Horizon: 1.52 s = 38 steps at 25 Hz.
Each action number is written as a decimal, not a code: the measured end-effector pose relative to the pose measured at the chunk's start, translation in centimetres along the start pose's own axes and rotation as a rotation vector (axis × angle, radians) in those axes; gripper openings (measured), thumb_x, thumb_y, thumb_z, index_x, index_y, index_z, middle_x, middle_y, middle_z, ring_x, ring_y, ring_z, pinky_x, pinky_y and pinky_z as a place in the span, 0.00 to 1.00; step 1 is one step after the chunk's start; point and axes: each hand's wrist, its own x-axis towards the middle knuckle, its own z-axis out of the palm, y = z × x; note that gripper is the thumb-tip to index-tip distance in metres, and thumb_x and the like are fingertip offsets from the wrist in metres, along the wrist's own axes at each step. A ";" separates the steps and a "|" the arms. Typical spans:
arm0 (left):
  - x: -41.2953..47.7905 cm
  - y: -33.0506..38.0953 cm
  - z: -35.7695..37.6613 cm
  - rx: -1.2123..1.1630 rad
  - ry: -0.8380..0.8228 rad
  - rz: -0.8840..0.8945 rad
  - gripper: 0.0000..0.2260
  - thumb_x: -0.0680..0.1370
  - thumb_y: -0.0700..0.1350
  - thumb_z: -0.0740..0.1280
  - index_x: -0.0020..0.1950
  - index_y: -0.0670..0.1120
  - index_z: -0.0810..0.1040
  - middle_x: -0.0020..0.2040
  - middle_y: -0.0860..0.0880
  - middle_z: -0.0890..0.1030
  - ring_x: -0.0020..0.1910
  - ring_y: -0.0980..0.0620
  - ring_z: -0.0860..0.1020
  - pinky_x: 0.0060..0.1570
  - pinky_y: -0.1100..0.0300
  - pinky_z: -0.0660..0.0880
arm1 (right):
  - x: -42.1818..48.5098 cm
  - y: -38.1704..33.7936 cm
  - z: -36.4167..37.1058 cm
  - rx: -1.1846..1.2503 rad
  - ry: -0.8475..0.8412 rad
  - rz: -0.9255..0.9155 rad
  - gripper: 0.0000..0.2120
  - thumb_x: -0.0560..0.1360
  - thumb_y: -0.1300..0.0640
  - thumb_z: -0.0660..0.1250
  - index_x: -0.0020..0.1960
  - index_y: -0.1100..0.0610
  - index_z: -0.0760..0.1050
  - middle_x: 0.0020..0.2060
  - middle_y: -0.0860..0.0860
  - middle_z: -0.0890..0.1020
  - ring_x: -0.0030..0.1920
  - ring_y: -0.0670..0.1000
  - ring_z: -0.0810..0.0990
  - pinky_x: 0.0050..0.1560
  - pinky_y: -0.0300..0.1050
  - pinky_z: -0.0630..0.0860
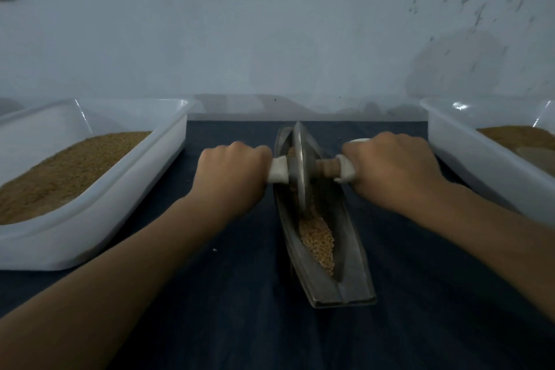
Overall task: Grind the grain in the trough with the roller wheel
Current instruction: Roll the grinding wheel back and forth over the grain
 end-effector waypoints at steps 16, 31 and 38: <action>0.3 0.3 -1.9 0.065 -0.077 -0.007 0.06 0.73 0.48 0.69 0.41 0.52 0.72 0.31 0.53 0.60 0.27 0.51 0.64 0.28 0.58 0.57 | -1.7 1.1 1.4 0.112 0.123 0.028 0.17 0.70 0.50 0.74 0.35 0.49 0.66 0.27 0.43 0.61 0.25 0.47 0.59 0.28 0.38 0.53; -1.5 0.3 -1.8 -0.007 -0.082 -0.072 0.12 0.73 0.50 0.70 0.37 0.54 0.66 0.30 0.54 0.62 0.25 0.53 0.58 0.27 0.60 0.54 | -1.4 0.1 0.0 -0.030 0.076 0.048 0.17 0.71 0.49 0.72 0.35 0.50 0.64 0.26 0.43 0.63 0.24 0.47 0.60 0.29 0.37 0.51; 0.6 0.8 -1.6 0.064 -0.094 -0.065 0.06 0.71 0.46 0.71 0.39 0.50 0.74 0.29 0.51 0.60 0.25 0.51 0.55 0.27 0.60 0.54 | -1.0 -0.1 1.4 0.039 0.100 0.150 0.11 0.73 0.51 0.67 0.37 0.52 0.67 0.28 0.46 0.67 0.29 0.55 0.67 0.30 0.39 0.55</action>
